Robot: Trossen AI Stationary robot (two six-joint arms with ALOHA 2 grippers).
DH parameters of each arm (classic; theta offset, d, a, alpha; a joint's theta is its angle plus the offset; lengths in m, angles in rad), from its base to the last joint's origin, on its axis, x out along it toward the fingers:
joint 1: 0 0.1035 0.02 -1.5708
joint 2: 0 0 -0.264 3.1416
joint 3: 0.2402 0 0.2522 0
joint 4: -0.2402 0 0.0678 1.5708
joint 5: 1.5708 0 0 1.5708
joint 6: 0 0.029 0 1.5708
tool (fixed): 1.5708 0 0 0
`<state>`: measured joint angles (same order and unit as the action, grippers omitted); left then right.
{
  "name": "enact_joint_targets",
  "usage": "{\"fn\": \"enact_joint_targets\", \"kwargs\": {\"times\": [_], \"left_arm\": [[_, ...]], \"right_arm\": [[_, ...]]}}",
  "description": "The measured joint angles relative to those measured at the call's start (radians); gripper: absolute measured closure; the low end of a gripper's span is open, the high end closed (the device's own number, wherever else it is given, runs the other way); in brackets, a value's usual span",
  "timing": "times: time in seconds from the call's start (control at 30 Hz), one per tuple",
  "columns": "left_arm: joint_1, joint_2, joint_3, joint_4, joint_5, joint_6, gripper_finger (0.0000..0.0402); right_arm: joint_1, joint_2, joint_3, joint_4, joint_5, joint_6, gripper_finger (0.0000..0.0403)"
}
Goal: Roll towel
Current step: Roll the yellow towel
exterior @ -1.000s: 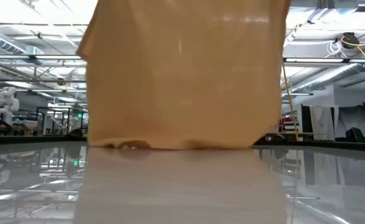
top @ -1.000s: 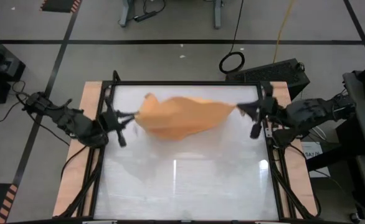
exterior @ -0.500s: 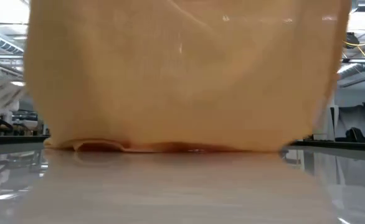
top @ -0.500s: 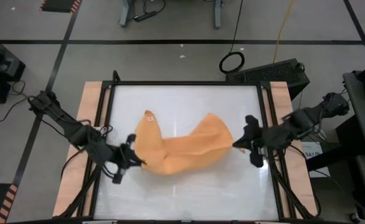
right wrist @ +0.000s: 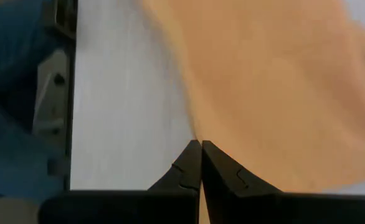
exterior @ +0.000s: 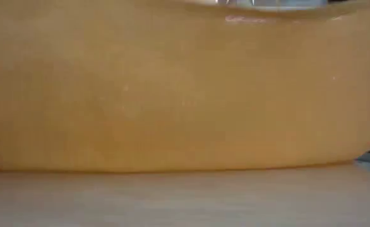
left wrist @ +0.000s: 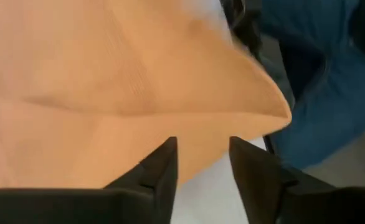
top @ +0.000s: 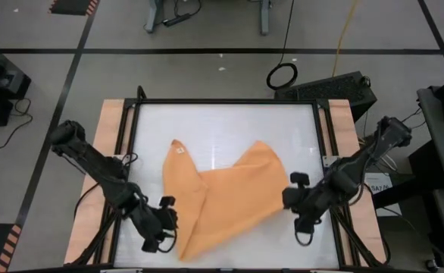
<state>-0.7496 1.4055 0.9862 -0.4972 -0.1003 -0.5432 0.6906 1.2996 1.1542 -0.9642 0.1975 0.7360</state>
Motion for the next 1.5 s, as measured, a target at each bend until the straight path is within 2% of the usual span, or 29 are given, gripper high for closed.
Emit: {"fn": "enact_joint_targets", "kwargs": {"times": [0.07,0.1,0.23,0.33,0.4,0.53,0.67,0.77,0.93,1.07,1.23,1.33,1.5], "left_arm": [[-0.007,0.02,0.0,-0.028,-0.017,-0.002,0.0231],[-0.007,0.028,0.0,-0.047,-0.057,-0.003,0.0229],[0.017,0.035,0.0,-0.136,-0.346,-0.079,0.0226],[0.06,0.035,0.0,-0.141,-0.572,-0.102,0.0226],[0.097,0.038,-0.001,-0.122,-0.627,-0.082,0.0226],[0.199,0.066,-0.036,-0.1,-0.564,-0.048,0.0226],[0.276,0.08,-0.087,-0.095,-0.373,-0.236,0.0226],[0.238,0.081,-0.127,-0.086,-0.297,-0.335,0.0226],[0.114,0.08,-0.152,-0.088,-0.329,-0.459,0.0226],[0.057,0.084,-0.181,-0.085,-0.372,-0.5,0.0226],[0.053,0.114,-0.23,-0.089,-0.37,-0.525,0.0229],[0.07,0.14,-0.248,-0.085,-0.37,-0.509,0.0262],[0.118,0.171,-0.257,-0.095,-0.375,-0.452,0.0376]], "right_arm": [[0.021,0.034,0.0,0.0,-0.015,0.022,0.0403],[0.031,0.051,0.0,0.0,-0.019,0.037,0.0403],[0.062,0.103,0.0,-0.002,-0.022,0.093,0.0403],[0.072,0.132,0.0,-0.023,-0.021,0.16,0.0403],[0.072,0.151,0.0,-0.038,-0.015,0.2,0.0403],[0.071,0.189,0.0,-0.044,0.094,0.255,0.0403],[0.071,0.225,0.0,-0.043,0.191,0.296,0.0398],[0.071,0.239,0.0,-0.044,0.197,0.324,0.0383],[0.071,0.24,0.0,-0.052,0.195,0.318,0.0346],[0.066,0.24,0.0,-0.062,0.201,0.299,0.0314],[0.058,0.24,0.0,-0.05,0.309,0.298,0.0279],[0.054,0.24,0.0,-0.042,0.422,0.299,0.0265],[0.039,0.24,0.0,-0.025,0.611,0.288,0.0259]]}}
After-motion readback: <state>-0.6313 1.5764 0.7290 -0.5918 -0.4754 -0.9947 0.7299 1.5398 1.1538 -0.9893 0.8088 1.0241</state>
